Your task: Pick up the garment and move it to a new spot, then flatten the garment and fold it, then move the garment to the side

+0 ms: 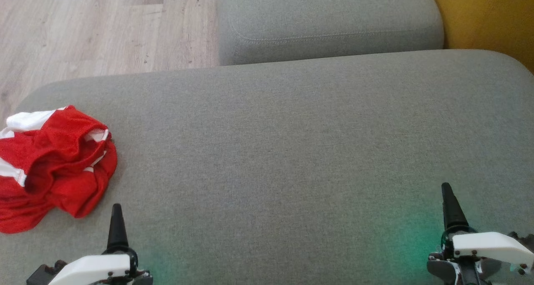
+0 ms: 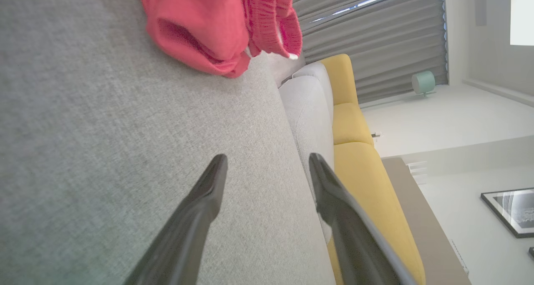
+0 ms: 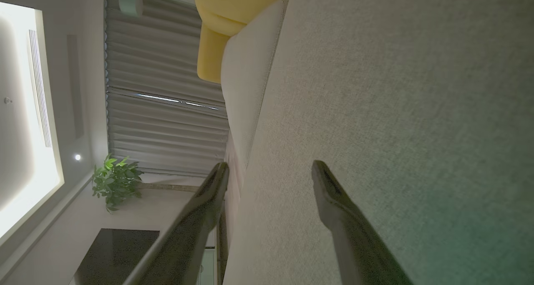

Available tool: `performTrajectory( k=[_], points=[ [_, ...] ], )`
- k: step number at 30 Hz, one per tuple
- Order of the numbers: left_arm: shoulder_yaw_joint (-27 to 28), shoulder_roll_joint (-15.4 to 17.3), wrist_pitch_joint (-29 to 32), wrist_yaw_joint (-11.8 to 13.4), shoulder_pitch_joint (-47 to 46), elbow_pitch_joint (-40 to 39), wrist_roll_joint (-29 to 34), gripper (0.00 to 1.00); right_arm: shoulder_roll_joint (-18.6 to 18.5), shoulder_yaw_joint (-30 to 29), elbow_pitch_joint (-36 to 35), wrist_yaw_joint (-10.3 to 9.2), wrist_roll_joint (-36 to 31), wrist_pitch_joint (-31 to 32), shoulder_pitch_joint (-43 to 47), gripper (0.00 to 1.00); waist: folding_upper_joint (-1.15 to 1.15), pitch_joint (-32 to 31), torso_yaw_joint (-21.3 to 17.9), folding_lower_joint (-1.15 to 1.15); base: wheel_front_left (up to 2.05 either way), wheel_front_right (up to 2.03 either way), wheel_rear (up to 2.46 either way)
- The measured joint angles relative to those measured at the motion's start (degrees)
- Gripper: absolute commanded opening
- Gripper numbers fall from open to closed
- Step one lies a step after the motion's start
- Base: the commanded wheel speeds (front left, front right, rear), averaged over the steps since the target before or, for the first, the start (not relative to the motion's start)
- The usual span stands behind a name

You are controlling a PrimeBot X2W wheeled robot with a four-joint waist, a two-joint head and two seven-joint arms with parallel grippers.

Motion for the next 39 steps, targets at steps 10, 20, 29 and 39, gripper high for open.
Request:
performTrajectory(
  k=[10, 20, 29, 39],
  points=[
    [-1.5, 0.0, -1.9, 1.0, 0.7, -2.3, 7.1, 1.00, 0.0, 2.7, -1.1, 0.01, -7.8, -1.9, 0.0, 1.00, 0.00, -0.9, -0.1, 0.00, 0.00, 0.00, 0.00],
    [-3.5, 0.2, -3.7, 1.4, 1.4, -3.8, 14.6, 1.00, -0.1, 5.0, -1.7, 0.02, -15.2, -3.7, 0.0, 1.00, 0.00, -1.3, -0.4, 0.00, 0.00, 0.00, 0.00],
    [-4.7, 0.3, -5.5, 1.5, 1.7, -4.9, 20.0, 1.00, -0.2, 6.9, -2.4, 0.03, -21.7, -5.5, 0.2, 1.00, 0.00, -1.9, 0.1, 0.00, 0.00, 0.00, 0.00],
    [-5.9, 0.5, -7.2, 1.8, 1.9, -5.5, 27.4, 1.00, -0.3, 8.9, -3.4, 0.03, -28.9, -7.2, 1.1, 1.00, 0.00, -2.3, 0.6, 0.01, 0.00, 0.00, 0.00]
  ],
)
